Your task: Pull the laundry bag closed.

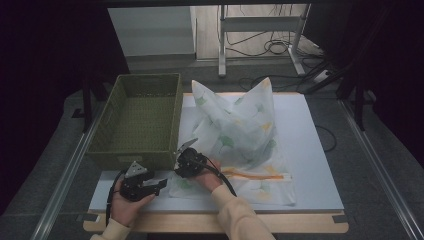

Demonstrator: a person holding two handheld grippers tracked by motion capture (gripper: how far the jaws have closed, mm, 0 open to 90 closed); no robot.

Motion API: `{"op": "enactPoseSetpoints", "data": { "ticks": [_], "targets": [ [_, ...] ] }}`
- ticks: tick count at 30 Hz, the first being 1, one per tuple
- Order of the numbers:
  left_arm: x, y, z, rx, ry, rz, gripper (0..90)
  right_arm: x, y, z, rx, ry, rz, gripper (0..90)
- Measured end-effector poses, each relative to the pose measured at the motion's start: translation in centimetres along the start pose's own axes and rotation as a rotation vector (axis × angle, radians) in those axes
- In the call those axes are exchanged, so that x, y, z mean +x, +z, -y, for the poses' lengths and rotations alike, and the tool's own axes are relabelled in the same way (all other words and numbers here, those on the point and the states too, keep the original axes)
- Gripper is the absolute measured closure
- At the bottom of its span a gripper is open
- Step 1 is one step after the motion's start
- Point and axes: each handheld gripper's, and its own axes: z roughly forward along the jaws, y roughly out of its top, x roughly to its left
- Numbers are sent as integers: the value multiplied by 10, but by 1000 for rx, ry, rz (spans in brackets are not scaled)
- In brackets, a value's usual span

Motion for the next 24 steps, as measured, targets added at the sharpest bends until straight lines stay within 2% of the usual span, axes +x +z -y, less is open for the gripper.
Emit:
{"op": "enactPoseSetpoints", "data": {
  "ticks": [9,16,21,24],
  "targets": [
    [0,0,0,1,0,0,367,3,0,-1,15,-17,36,802],
    [1,0,0,4,1,-1,367,3,-1,0,23,-10,26,801],
    [1,0,1,5,-1,-2,367,0,-3,1,19,2,12,751],
    [2,0,0,3,-2,-3,366,-1,-4,2,21,-7,8,759]
  ]
}}
